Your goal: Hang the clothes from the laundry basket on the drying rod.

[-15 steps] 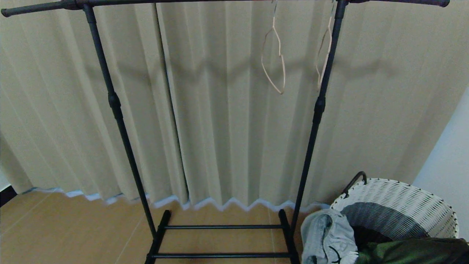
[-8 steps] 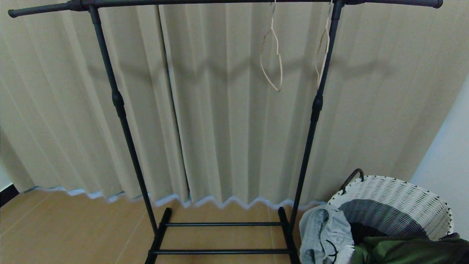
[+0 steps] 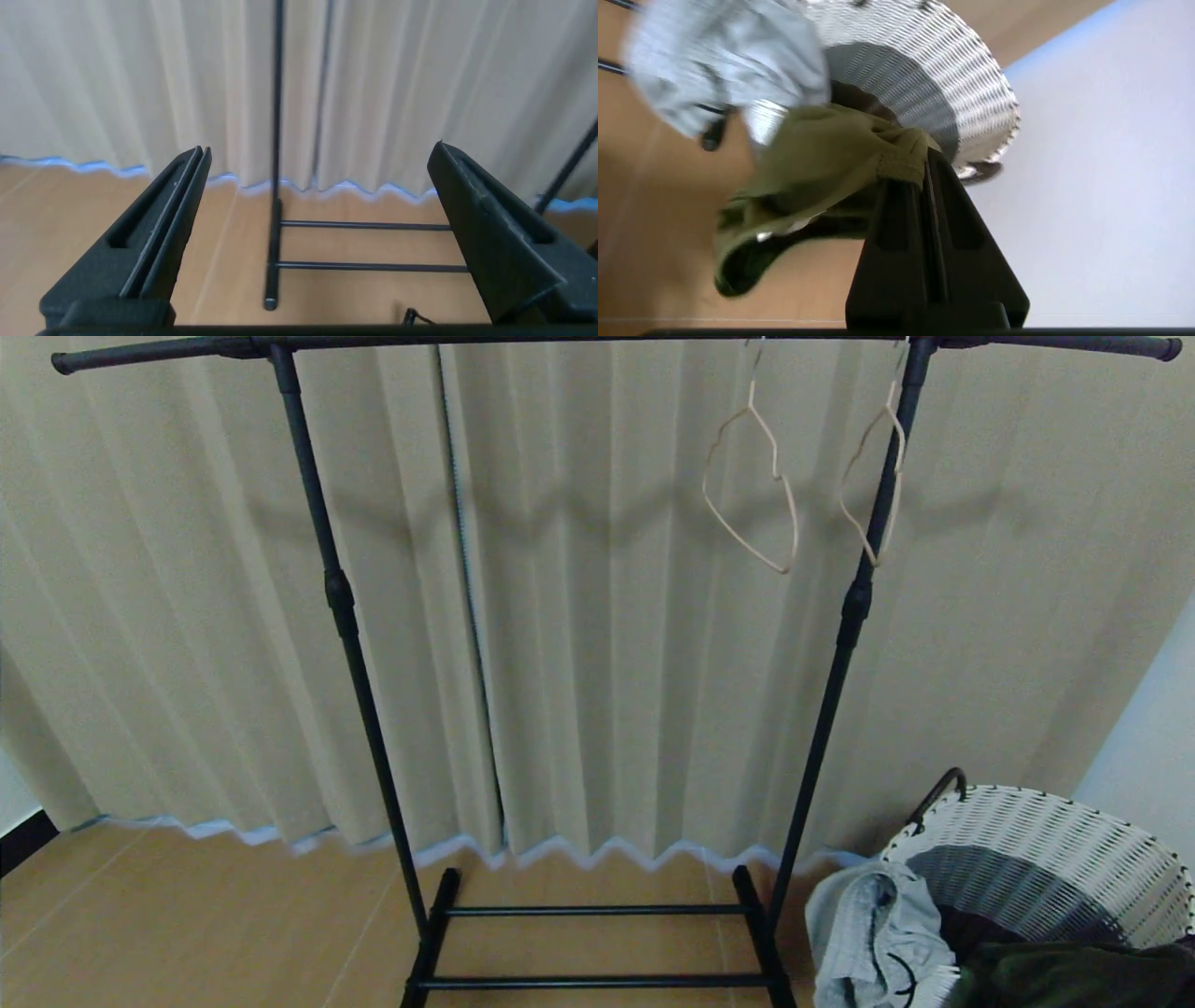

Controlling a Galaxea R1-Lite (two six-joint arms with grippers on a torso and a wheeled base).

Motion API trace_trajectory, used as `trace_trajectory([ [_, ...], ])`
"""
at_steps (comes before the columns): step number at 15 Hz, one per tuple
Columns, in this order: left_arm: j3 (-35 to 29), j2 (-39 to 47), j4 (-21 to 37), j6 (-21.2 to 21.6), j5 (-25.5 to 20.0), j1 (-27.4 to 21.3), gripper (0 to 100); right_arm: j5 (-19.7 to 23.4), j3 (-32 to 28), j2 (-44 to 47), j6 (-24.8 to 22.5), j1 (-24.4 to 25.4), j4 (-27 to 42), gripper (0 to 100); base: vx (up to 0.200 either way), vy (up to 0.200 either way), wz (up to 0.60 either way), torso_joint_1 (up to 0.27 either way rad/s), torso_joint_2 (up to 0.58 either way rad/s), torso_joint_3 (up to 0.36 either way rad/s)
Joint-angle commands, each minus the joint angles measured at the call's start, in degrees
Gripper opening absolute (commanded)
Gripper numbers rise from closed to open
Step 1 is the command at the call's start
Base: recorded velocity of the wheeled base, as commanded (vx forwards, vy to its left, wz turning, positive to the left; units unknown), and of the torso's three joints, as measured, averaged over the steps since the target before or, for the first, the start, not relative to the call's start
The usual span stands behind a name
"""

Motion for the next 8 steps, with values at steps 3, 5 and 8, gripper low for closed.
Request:
trace_trajectory([
  [3,0.1,0.0,0.0,0.0,0.0,0.0,100,0.1,0.0,0.1,0.0,0.1,0.0,0,0.0,0.133,0.0,0.002,0.0,-0.002],
  [5,0.0,0.0,0.0,0.0,0.0,0.0,100,0.6,0.1,0.1,0.0,0.1,0.0,0,0.0,0.0,0.0,0.0,0.0,0.0],
  [8,0.0,0.0,0.0,0.0,0.1,0.0,100,0.9,0.0,0.0,0.1,0.1,-0.1,0,0.0,0.0,0.0,0.0,0.0,0.0],
])
